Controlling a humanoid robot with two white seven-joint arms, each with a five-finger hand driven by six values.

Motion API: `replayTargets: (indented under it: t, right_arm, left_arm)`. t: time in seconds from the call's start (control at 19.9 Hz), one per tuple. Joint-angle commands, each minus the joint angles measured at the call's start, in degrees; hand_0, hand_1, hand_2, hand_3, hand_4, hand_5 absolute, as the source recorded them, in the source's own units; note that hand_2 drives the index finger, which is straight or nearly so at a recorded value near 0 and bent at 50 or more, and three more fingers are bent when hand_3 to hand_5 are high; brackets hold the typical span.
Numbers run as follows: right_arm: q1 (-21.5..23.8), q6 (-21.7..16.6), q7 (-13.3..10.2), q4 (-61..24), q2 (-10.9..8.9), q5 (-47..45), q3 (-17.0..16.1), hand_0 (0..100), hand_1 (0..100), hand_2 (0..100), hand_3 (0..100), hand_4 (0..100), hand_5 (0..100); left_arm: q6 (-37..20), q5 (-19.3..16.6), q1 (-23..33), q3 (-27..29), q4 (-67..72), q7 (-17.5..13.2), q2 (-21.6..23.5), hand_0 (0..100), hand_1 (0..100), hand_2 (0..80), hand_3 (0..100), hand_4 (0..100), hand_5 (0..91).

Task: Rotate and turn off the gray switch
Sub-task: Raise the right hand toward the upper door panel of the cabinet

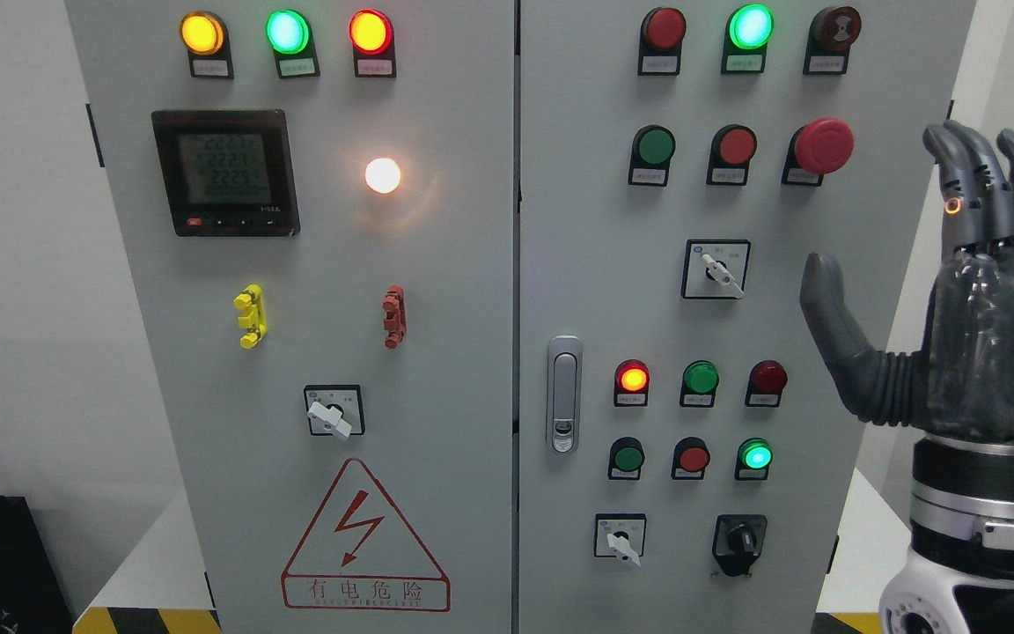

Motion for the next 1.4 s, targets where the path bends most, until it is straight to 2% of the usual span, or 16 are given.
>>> replayTargets:
  t: [0.0, 0.5, 0.55, 0.6, 0.7, 0.75, 0.85, 1.05, 1.2, 1.35]
  right_arm:
    - [0.1, 0.1, 0.1, -0.1, 0.08, 0.0, -0.1, 36, 17, 8, 19, 9, 9]
    - [0.1, 0.2, 0.0, -0.1, 0.17, 0.0, -0.1, 36, 17, 9, 22, 12, 10]
    - [0.1, 0.2, 0.0, -0.1, 0.26, 0.0, -0.1, 36, 18, 11, 27, 18, 15]
    - [0.1, 0.2, -0.1, -0.1, 0.26, 0.1, -0.1, 36, 18, 14, 37, 32, 26]
    - [0.1, 0.2, -0.3, -0.1, 0.34, 0.0, -0.1, 36, 20, 16, 47, 47, 46]
    - [0.1, 0.2, -0.4, -0.1, 0.34, 0.0, 0.0, 36, 22, 18, 58, 55, 64]
    - [0.2, 0.2, -0.4, -0.1, 0.34, 0.1, 0.0, 36, 24, 21, 63, 61, 69]
    - [1.0, 0.6, -0.2, -0.1, 0.61, 0.1, 0.0, 36, 26, 31, 76, 80, 92]
    - [1.7, 2.2, -0.2, 0.0, 1.57, 0.1, 0.3, 36, 25, 38, 82, 87, 99]
    - [3.1, 2.5, -0.2, 0.3, 1.58, 0.1, 0.4, 30, 23, 45, 85, 91, 100]
  left_arm:
    - [0.0, 1.1, -0.5, 0.4, -1.4, 0.0, 0.0, 12, 39, 0.0, 0, 0, 0.0]
    - [0.0, 1.1, -0.5, 0.4, -1.4, 0.0, 0.0, 12, 39, 0.0, 0, 0, 0.0]
    - [0.0, 1.1, -0.5, 0.4, -1.4, 0.0, 0.0, 12, 39, 0.0, 0, 0, 0.0]
    - [0.0, 1.1, -0.5, 0.4, -1.4, 0.0, 0.0, 12, 39, 0.0, 0, 0, 0.0]
    - [0.0, 1.1, -0.5, 0.4, -1.4, 0.0, 0.0, 12, 39, 0.0, 0, 0, 0.0]
    - [0.0, 1.1, -0.5, 0.4, -1.4, 0.0, 0.0, 12, 39, 0.0, 0, 0, 0.0]
    - [0.0, 1.1, -0.5, 0.4, -1.4, 0.0, 0.0, 12, 39, 0.0, 0, 0, 0.0]
    - [0.0, 1.1, -0.5, 0.4, -1.4, 0.0, 0.0, 12, 39, 0.0, 0, 0, 0.0]
    - [0.0, 1.1, -0.5, 0.4, -1.4, 0.0, 0.0, 12, 39, 0.0, 0, 0, 0.0]
    - [0.0, 1.1, -0.5, 0.4, -1.4, 0.0, 0.0, 12, 39, 0.0, 0, 0, 0.0]
